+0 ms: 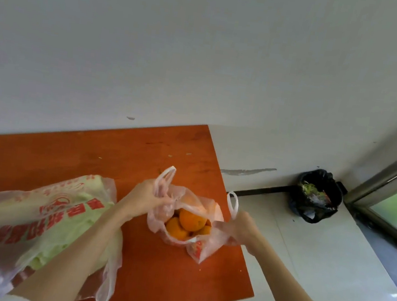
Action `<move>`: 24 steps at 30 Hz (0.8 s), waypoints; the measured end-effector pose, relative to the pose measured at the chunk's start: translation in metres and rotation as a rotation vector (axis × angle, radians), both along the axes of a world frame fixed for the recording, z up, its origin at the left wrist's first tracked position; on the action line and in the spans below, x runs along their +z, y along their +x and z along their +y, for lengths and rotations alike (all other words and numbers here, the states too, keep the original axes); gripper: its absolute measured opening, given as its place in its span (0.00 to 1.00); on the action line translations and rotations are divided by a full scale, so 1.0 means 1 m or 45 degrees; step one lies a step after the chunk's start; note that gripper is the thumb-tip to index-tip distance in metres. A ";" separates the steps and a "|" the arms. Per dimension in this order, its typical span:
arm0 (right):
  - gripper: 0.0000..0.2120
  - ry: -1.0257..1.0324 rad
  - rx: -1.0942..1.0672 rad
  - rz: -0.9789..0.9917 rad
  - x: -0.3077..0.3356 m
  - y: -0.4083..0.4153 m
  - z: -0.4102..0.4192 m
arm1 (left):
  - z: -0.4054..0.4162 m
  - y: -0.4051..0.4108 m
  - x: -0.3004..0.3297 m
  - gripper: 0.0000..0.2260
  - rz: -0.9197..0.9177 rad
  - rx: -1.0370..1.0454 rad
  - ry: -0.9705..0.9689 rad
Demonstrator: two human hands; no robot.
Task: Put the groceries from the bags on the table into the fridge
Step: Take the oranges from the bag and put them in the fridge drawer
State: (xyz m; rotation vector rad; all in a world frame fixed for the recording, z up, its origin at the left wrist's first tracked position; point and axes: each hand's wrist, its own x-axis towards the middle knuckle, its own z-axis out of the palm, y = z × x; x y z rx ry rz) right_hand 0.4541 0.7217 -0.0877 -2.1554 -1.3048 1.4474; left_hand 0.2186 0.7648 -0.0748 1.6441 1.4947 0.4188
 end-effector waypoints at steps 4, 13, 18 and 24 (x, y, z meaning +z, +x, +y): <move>0.09 -0.151 0.077 -0.135 -0.010 0.023 -0.002 | 0.003 -0.004 0.004 0.06 -0.515 0.079 -0.619; 0.05 -0.412 -0.935 1.265 -0.001 0.051 0.013 | 0.016 -0.010 0.013 0.14 -0.212 -0.017 -0.864; 0.05 -0.438 -1.066 1.434 -0.001 0.064 0.030 | 0.022 -0.008 0.008 0.23 -0.675 0.021 -0.959; 0.09 -0.406 -0.662 1.085 -0.025 0.074 0.025 | 0.024 0.002 -0.030 0.19 -1.889 0.631 -0.913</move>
